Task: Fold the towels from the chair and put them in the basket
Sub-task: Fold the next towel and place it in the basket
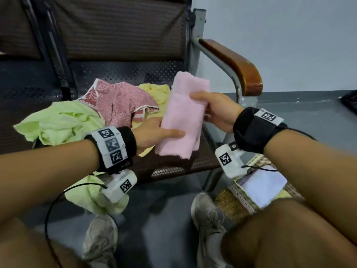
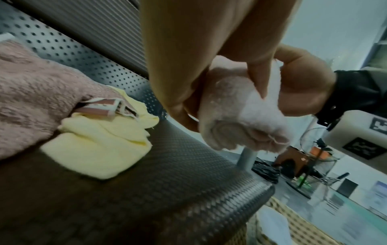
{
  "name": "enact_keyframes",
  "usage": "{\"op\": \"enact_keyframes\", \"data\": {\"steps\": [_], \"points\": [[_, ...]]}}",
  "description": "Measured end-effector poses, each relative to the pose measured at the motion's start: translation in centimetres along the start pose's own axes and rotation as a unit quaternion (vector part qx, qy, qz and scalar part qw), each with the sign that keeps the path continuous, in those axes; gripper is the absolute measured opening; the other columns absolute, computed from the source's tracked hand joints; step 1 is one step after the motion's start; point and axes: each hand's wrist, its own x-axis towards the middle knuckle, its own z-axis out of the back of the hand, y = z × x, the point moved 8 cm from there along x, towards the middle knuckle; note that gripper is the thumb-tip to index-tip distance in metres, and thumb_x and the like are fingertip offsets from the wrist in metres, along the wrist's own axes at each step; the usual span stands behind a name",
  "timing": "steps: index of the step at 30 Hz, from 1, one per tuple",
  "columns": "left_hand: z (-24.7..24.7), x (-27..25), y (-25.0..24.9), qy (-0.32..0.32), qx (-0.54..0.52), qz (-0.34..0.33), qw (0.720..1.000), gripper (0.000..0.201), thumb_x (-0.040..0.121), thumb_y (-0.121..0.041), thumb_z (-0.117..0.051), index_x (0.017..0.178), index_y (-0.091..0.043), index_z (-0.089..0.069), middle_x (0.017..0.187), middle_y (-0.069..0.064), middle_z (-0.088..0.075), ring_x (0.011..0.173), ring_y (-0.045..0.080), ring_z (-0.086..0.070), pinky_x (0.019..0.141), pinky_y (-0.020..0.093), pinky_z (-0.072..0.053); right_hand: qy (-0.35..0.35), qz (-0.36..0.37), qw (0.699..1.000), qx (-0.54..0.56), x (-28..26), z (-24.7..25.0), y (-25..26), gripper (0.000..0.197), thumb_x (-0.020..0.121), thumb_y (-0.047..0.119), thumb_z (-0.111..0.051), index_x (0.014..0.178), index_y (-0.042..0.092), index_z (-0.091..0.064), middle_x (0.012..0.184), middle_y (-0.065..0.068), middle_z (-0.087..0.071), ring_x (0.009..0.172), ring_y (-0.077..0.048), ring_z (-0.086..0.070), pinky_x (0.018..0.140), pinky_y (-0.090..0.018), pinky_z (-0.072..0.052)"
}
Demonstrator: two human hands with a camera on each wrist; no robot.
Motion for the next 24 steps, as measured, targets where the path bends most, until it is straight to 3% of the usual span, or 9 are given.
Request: {"op": "enact_keyframes", "data": {"steps": [3, 6, 9, 13, 16, 20, 22, 24], "points": [[-2.9, 0.3, -0.8, 0.022, 0.002, 0.004, 1.000, 0.050, 0.080, -0.017, -0.079, 0.126, -0.008, -0.062, 0.118, 0.005, -0.072, 0.107, 0.023, -0.069, 0.098, 0.042, -0.053, -0.029, -0.009, 0.999, -0.010, -1.3, 3.4, 0.1, 0.038, 0.090, 0.016, -0.061, 0.124, 0.002, -0.063, 0.113, -0.011, -0.071, 0.101, -0.023, -0.067, 0.088, -0.033, -0.054], [-8.6, 1.5, -1.8, 0.083, 0.009, 0.005, 0.997, 0.047, 0.082, -0.014, -0.077, 0.126, -0.009, -0.061, 0.117, 0.003, -0.072, 0.104, 0.019, -0.070, 0.092, 0.035, -0.056, -0.059, -0.015, 0.998, -0.006, -3.9, 9.2, -0.9, 0.032, 0.086, 0.014, -0.063, 0.117, 0.006, -0.066, 0.108, -0.010, -0.072, 0.097, -0.023, -0.069, 0.078, -0.033, -0.057], [-15.6, 3.2, -1.9, 0.137, 0.010, 0.013, 0.990, 0.047, 0.083, -0.012, -0.077, 0.127, -0.010, -0.060, 0.115, 0.002, -0.073, 0.100, 0.016, -0.072, 0.082, 0.029, -0.059, -0.106, -0.033, 0.994, -0.014, -7.4, 16.5, -3.7, 0.028, 0.085, 0.017, -0.069, 0.112, 0.011, -0.069, 0.107, -0.007, -0.074, 0.097, -0.021, -0.071, 0.084, -0.034, -0.059], [-25.3, 5.9, 0.4, 0.187, 0.071, 0.019, 0.980, 0.050, 0.084, -0.016, -0.077, 0.129, -0.008, -0.058, 0.121, 0.006, -0.069, 0.110, 0.023, -0.067, 0.096, 0.039, -0.054, -0.197, -0.092, 0.976, 0.000, -12.2, 25.9, -10.6, 0.019, 0.084, 0.018, -0.070, 0.103, 0.014, -0.069, 0.092, -0.002, -0.070, 0.080, -0.017, -0.066, 0.071, -0.029, -0.055], [-31.4, 7.8, 3.9, 0.197, 0.107, 0.043, 0.973, 0.054, 0.083, -0.018, -0.078, 0.131, -0.007, -0.056, 0.123, 0.007, -0.066, 0.113, 0.024, -0.064, 0.098, 0.038, -0.051, -0.270, -0.158, 0.950, 0.008, -15.4, 30.9, -17.1, 0.012, 0.085, 0.014, -0.068, 0.096, 0.012, -0.065, 0.084, -0.004, -0.065, 0.074, -0.018, -0.061, 0.063, -0.027, -0.047], [-37.7, 9.5, 9.5, 0.218, 0.193, 0.089, 0.953, 0.057, 0.082, -0.033, -0.075, 0.129, -0.008, -0.054, 0.122, 0.004, -0.063, 0.107, 0.025, -0.062, 0.088, 0.033, -0.050, -0.345, -0.245, 0.905, 0.041, -18.8, 34.9, -25.2, 0.010, 0.086, 0.010, -0.060, 0.094, 0.009, -0.055, 0.075, -0.009, -0.046, 0.060, -0.020, -0.047, 0.056, -0.026, -0.038], [-40.4, 9.8, 12.0, 0.254, 0.235, 0.099, 0.933, 0.058, 0.086, -0.035, -0.070, 0.133, -0.007, -0.054, 0.127, 0.009, -0.062, 0.111, 0.027, -0.060, 0.094, 0.035, -0.049, -0.347, -0.289, 0.891, 0.048, -19.7, 35.7, -28.4, 0.005, 0.086, 0.009, -0.056, 0.091, 0.011, -0.053, 0.069, -0.008, -0.043, 0.053, -0.019, -0.046, 0.051, -0.023, -0.039], [-42.2, 10.2, 13.8, 0.279, 0.295, 0.101, 0.908, 0.061, 0.089, -0.038, -0.067, 0.139, -0.008, -0.049, 0.134, 0.011, -0.058, 0.119, 0.028, -0.055, 0.097, 0.033, -0.044, -0.341, -0.331, 0.879, 0.038, -20.5, 36.2, -31.1, 0.006, 0.087, 0.010, -0.054, 0.093, 0.011, -0.055, 0.071, -0.009, -0.050, 0.057, -0.020, -0.051, 0.050, -0.024, -0.044]]}}
